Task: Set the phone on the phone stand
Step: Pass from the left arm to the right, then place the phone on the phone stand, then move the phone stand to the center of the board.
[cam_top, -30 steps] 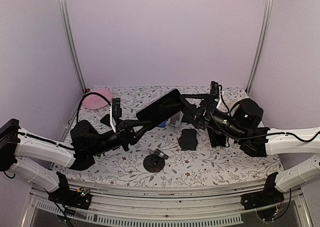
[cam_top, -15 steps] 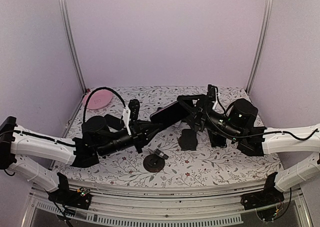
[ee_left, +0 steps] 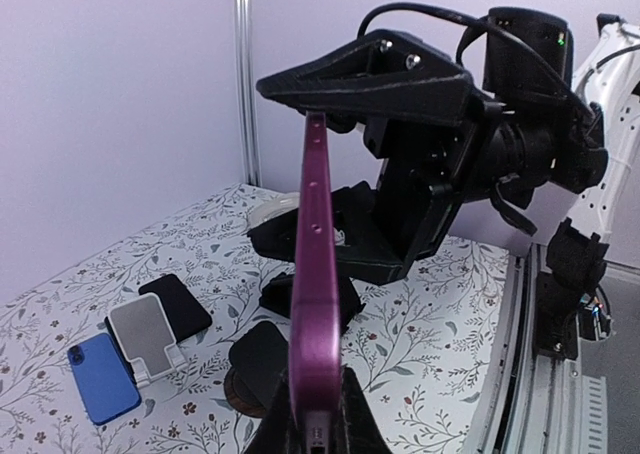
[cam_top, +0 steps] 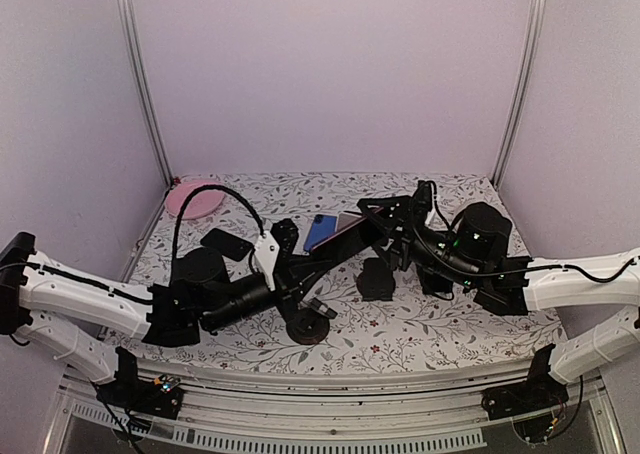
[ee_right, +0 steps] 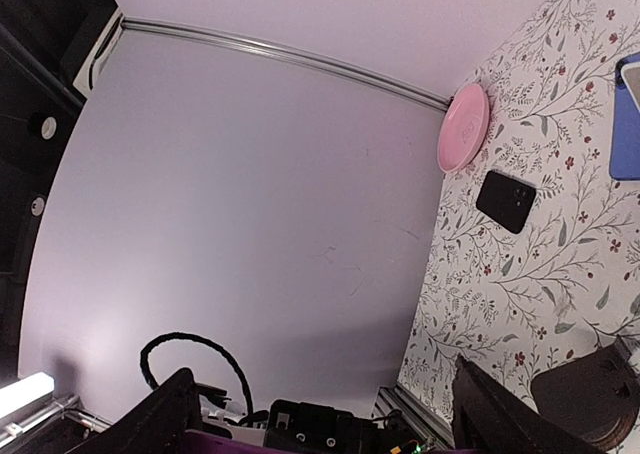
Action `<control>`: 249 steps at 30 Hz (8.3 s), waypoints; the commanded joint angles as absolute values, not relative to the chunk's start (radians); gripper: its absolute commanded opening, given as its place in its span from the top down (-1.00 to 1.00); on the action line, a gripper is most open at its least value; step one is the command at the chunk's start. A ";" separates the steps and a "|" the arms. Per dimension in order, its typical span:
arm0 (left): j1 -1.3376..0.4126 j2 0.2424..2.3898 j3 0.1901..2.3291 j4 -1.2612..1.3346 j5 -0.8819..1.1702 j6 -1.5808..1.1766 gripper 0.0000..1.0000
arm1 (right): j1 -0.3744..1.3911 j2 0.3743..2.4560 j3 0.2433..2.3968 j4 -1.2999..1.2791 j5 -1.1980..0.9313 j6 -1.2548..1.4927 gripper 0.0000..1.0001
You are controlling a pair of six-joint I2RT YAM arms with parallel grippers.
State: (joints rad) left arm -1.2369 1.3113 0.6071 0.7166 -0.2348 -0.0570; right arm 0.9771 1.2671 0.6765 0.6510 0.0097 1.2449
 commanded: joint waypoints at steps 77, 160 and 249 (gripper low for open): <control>-0.840 0.836 0.356 0.092 -0.450 -0.491 -0.93 | 0.973 1.853 1.390 -0.489 0.757 0.666 0.15; -0.788 0.938 0.308 0.187 -0.344 -0.505 -0.93 | 0.986 1.671 1.266 -0.395 0.661 0.627 -0.98; -1.211 1.525 0.741 0.019 -0.487 -1.039 -0.27 | 1.037 1.252 0.955 -0.097 0.488 0.606 -0.98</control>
